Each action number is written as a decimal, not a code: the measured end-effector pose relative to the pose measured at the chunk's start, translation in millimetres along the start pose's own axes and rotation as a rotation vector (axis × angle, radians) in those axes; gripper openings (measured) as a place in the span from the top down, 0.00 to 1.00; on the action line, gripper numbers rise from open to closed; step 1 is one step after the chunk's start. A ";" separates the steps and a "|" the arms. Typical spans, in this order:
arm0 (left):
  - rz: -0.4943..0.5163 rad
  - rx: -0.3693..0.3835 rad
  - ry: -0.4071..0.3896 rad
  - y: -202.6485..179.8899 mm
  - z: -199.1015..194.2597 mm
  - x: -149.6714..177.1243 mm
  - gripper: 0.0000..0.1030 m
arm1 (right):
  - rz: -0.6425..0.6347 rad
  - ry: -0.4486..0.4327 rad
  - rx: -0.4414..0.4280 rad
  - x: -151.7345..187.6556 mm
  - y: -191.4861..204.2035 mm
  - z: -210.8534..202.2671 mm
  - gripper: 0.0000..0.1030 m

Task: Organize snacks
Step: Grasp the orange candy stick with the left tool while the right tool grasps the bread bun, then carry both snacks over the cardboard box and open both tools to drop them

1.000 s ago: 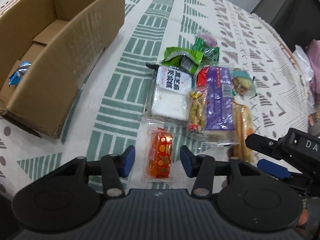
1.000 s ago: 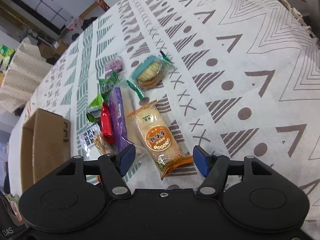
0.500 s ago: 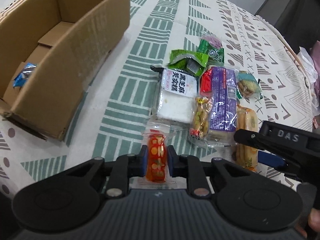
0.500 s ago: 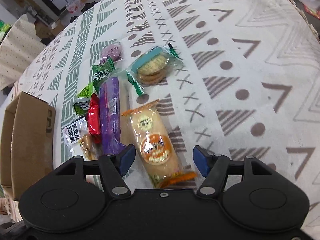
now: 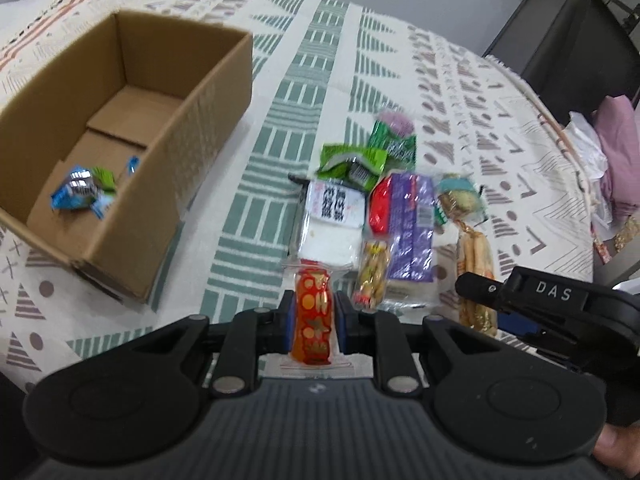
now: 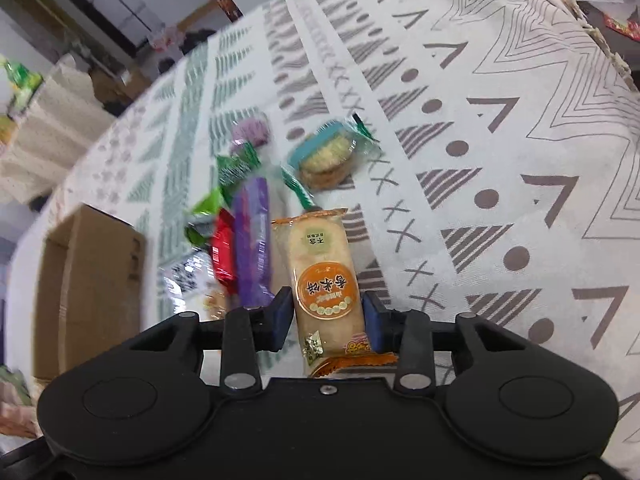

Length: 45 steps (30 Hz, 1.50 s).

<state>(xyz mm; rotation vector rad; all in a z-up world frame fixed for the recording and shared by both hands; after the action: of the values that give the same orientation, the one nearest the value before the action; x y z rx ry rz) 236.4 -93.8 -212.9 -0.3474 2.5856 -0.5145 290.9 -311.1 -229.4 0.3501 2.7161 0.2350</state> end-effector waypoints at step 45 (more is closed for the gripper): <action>-0.040 -0.142 -0.300 83.7 -141.2 -71.1 0.82 | -0.224 -0.248 -0.474 17.5 158.3 -67.5 0.64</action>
<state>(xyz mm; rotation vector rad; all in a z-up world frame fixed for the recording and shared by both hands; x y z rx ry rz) 214.1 46.3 -103.9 -0.4859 2.3314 -0.2691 281.4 -162.8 -140.8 -0.0596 2.3356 0.7016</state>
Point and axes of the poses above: each gripper's, at about its wrist camera, not at the fingertips, and z roughly the way its jaws point, y to its left, x to its underside, the point moved 4 cm from there along z, roughly the way its jaws point, and after that the axes turned 12 degrees about x, right-handed, at the moved point
